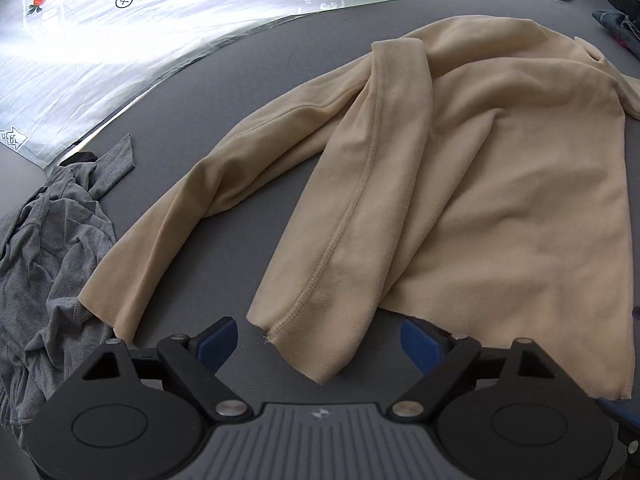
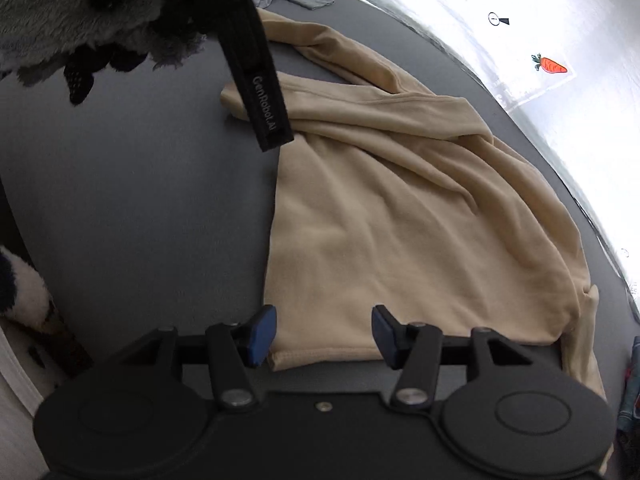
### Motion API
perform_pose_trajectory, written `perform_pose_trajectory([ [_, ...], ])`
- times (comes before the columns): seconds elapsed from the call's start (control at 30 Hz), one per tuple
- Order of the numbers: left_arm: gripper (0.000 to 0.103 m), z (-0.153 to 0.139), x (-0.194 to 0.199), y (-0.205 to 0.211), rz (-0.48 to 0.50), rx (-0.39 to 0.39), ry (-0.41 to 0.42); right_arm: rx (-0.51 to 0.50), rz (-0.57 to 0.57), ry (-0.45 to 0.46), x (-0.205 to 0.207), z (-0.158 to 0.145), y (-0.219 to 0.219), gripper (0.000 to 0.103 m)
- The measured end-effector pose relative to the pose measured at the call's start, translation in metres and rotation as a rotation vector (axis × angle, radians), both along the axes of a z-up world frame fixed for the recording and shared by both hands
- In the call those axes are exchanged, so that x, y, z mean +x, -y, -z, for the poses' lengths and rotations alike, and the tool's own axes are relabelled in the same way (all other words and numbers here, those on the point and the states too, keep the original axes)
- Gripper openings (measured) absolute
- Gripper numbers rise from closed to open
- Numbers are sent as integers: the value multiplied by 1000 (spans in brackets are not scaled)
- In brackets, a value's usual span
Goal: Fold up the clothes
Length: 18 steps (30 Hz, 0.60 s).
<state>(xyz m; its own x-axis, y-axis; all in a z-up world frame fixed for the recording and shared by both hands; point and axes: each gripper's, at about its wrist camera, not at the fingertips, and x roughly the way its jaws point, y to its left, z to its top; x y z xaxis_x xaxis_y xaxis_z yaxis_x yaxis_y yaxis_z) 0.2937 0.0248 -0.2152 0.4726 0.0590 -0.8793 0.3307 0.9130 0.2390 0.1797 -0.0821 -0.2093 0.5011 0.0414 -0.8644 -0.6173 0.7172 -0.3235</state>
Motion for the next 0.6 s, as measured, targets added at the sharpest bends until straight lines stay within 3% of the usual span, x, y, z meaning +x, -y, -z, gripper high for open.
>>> perform_pose_trajectory([
  [0.17,84,8,11,-5,13,-31,-15,-40,-2,-13,-2,5,-11,51],
  [0.2,78,10,13,-6,13,-33,-17,-56,-4,-15,-2,7,-13,50],
  [0.23,67,11,15,-7,14,-36,-20,-71,-9,-16,-2,10,-14,50],
  [0.27,64,6,14,-9,-8,-59,-22,-80,-14,-13,-2,12,-15,47],
  [0.3,52,0,12,-12,-32,-84,-23,-96,-20,11,-4,14,-14,32],
  [0.33,34,-5,10,-14,-56,-108,-24,-119,-28,52,-8,15,-13,16],
  [0.37,28,-11,8,-17,-80,-133,-26,-143,-35,94,-11,16,-11,6],
  [0.4,17,-17,6,-19,-103,-158,-27,-159,-38,127,-15,14,-6,5],
  [0.6,8,-51,-5,-35,-247,-306,-36,-198,37,210,-34,-34,61,4],
])
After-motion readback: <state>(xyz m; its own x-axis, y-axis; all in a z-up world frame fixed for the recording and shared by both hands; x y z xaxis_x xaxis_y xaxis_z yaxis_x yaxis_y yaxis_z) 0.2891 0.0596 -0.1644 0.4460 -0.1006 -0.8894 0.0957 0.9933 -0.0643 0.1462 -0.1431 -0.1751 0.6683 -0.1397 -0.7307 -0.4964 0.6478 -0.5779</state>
